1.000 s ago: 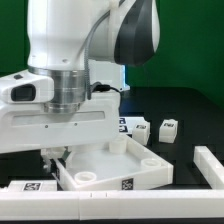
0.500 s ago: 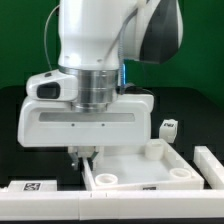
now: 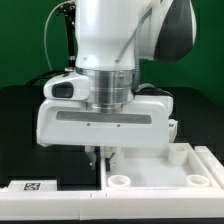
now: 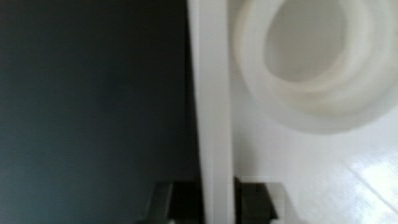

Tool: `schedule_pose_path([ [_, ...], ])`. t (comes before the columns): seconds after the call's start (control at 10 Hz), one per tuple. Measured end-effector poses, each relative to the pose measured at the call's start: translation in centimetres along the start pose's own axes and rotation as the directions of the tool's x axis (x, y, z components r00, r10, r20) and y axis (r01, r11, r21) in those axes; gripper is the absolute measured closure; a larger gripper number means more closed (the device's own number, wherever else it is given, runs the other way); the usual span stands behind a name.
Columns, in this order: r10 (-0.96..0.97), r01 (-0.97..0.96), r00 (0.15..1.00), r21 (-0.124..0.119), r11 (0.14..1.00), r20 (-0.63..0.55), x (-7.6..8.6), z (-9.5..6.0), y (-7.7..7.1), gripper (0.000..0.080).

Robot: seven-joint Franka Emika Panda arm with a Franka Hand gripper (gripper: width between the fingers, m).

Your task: Assemble square table

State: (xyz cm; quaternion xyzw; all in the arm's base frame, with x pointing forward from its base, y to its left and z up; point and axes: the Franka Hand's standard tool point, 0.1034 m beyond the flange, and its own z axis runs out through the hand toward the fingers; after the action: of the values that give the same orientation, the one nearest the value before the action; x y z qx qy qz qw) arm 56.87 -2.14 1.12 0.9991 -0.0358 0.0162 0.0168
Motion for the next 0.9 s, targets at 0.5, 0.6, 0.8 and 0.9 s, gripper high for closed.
schedule_pose_path([
  [0.5,-0.026,0.027,1.0,-0.026,0.999,0.009,0.0,0.0,0.0,0.0521],
  [0.6,-0.026,0.026,1.0,-0.026,0.999,0.009,0.0,0.0,0.0,0.0521],
  [0.8,-0.004,0.004,0.999,-0.008,1.0,0.043,-0.5,-1.1,0.3,0.0201],
  [0.9,0.008,-0.008,0.999,0.011,1.0,0.049,-1.1,-2.8,-0.3,0.0201],
])
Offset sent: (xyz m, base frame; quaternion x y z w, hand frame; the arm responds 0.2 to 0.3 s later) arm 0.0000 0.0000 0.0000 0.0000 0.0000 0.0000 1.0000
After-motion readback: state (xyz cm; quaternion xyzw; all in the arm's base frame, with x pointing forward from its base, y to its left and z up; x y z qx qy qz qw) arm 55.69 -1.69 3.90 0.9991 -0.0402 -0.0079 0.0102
